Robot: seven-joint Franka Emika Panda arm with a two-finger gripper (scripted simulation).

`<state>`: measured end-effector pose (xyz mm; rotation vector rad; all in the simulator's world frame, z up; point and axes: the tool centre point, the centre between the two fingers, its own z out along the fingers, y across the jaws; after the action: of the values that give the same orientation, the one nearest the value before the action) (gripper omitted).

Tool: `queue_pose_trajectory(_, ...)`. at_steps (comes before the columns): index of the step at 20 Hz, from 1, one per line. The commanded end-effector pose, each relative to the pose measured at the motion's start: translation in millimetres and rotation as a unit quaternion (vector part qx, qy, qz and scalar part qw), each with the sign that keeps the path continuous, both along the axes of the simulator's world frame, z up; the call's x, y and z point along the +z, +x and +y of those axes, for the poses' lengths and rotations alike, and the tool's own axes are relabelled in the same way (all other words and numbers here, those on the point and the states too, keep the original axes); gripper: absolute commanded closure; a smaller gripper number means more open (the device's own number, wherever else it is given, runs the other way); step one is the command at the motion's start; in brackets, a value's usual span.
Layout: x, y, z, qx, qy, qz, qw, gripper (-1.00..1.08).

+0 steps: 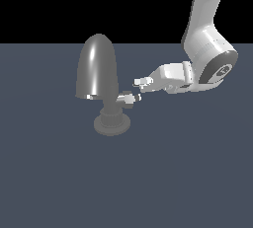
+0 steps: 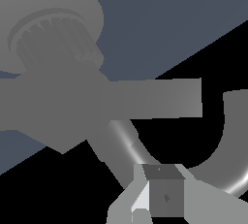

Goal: Turn on the faucet by rotating a designated handle.

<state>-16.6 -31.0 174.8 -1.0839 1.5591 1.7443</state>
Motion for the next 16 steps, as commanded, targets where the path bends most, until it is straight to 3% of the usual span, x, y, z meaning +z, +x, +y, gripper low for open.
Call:
queue_pose_trajectory(1,-5.4,-5.8,-1.4,0.000,0.000,0.001,1.0000,1.08)
queue_pose_trajectory(10,-34.8,-38.6,-7.8,0.000,0.000,0.000,1.0000,1.08)
queue_pose_trajectory(12,-19.1,-26.9,-5.4,0.001,0.000,-0.015,0.9999,1.08)
queue_pose_trajectory(16,-45.0,-32.8,-6.6,0.000,0.000,-0.010,1.0000,1.08)
